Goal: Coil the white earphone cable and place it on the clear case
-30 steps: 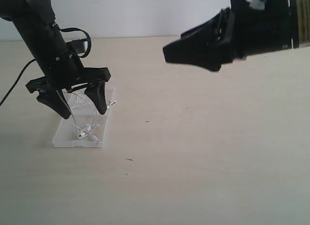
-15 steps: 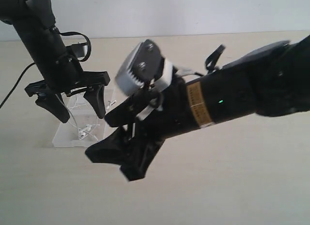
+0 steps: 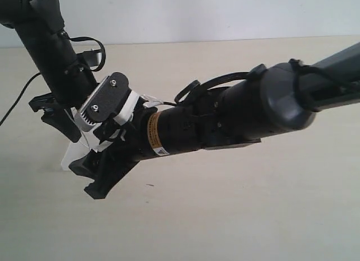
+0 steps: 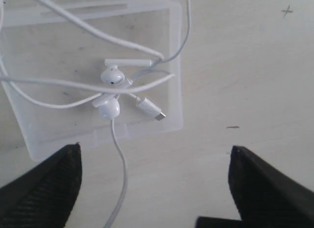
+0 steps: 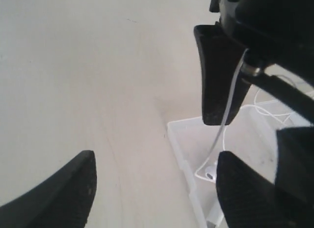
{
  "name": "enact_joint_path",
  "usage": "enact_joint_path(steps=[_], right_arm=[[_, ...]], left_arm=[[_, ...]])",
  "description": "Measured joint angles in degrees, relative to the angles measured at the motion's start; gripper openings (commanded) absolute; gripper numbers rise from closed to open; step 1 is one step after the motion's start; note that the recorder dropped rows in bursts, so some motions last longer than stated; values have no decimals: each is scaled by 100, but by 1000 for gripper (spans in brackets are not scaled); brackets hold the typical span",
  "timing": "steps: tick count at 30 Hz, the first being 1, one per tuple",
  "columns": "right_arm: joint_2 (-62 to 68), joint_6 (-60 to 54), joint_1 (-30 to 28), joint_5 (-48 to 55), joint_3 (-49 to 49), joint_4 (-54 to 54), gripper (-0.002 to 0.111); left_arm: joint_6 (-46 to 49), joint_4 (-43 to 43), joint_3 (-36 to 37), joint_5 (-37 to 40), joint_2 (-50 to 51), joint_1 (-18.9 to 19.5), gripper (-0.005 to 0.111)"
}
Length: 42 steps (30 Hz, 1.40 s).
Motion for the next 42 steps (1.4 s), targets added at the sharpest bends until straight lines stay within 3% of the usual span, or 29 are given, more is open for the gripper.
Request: enact_joint_path(steps=[18, 27, 33, 36, 42], right_arm=[[1047, -76, 69, 385, -1078, 698, 64], [1076, -90, 104, 998, -1267, 940, 64], [1076, -194, 104, 1007, -1285, 1349, 61], [1076, -278, 104, 1035, -1323, 1608, 50], [1076, -468, 111, 1181, -1346, 1894, 11]], left_arm=[[51, 278, -10, -678, 0, 121, 78], [137, -687, 21, -801, 0, 141, 78], [246, -823, 31, -843, -15, 155, 78], [260, -812, 31, -866, -39, 159, 78], [275, -687, 31, -672, -61, 183, 78]])
